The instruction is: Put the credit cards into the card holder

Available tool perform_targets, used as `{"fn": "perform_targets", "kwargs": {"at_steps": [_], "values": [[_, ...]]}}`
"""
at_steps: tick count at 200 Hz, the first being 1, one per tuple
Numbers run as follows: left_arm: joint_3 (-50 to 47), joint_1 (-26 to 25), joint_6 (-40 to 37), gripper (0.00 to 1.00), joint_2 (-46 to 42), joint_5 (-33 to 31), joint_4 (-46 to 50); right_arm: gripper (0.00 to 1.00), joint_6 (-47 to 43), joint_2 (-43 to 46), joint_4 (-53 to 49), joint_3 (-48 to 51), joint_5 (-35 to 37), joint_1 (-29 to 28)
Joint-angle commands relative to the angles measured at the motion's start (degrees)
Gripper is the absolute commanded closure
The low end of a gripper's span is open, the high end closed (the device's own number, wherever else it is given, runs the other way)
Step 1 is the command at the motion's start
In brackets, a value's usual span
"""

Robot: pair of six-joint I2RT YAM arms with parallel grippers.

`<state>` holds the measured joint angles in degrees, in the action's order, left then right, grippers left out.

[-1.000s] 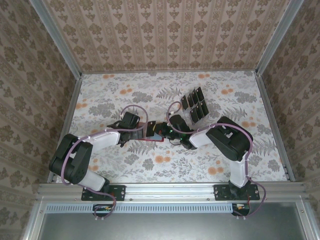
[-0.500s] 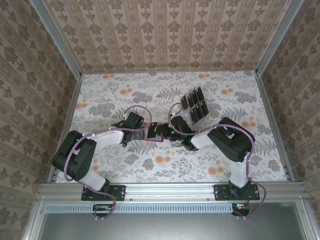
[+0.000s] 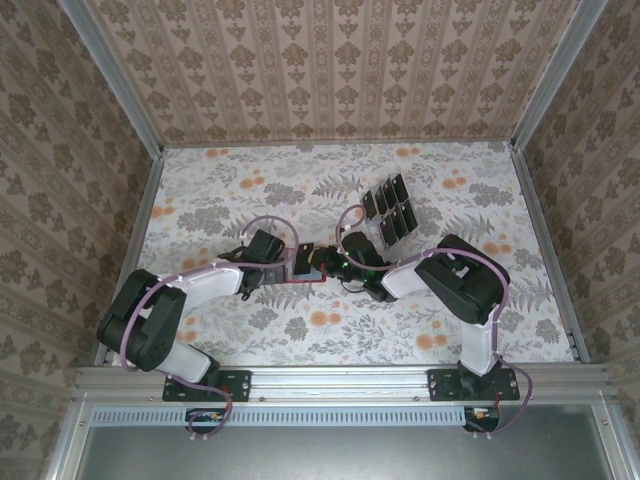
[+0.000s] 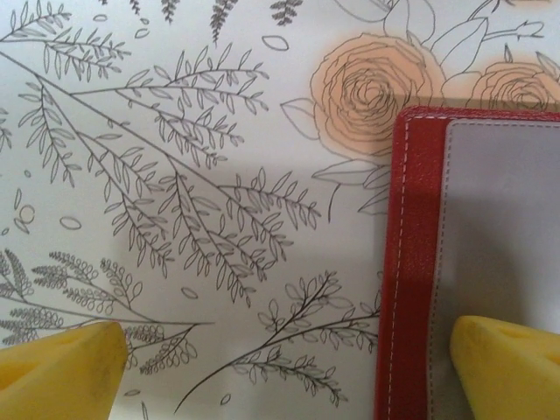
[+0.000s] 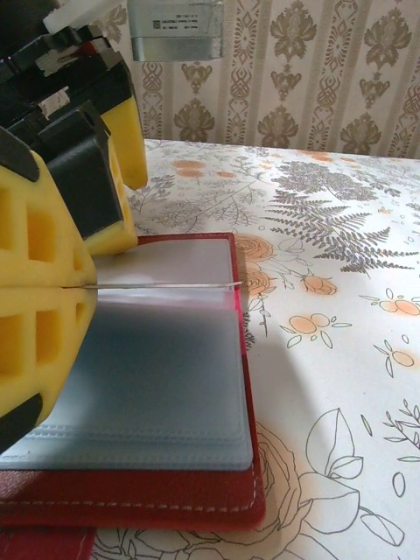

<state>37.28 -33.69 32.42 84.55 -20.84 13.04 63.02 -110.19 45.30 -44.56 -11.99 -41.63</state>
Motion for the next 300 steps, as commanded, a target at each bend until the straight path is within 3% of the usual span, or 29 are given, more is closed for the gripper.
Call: {"fn": "perform_targets", "kwargs": {"at_steps": [1,80,300], "values": [[-1.73,-0.43,1.62,0.02,-1.43,-0.02,4.19,1.00,-1.01,0.29,2.56,-0.80,1.01,-0.34],[1.05,2.05,-1.92,0.01,-3.82,0.69,3.81,1.00,-1.68,-1.56,4.01,-2.64,-1.79,-0.89],[-3.18,2.40,-0.72,0.01,-1.31,1.10,0.29,1.00,-1.48,-6.86,7.83,-3.65,-6.38,-0.99]]}}
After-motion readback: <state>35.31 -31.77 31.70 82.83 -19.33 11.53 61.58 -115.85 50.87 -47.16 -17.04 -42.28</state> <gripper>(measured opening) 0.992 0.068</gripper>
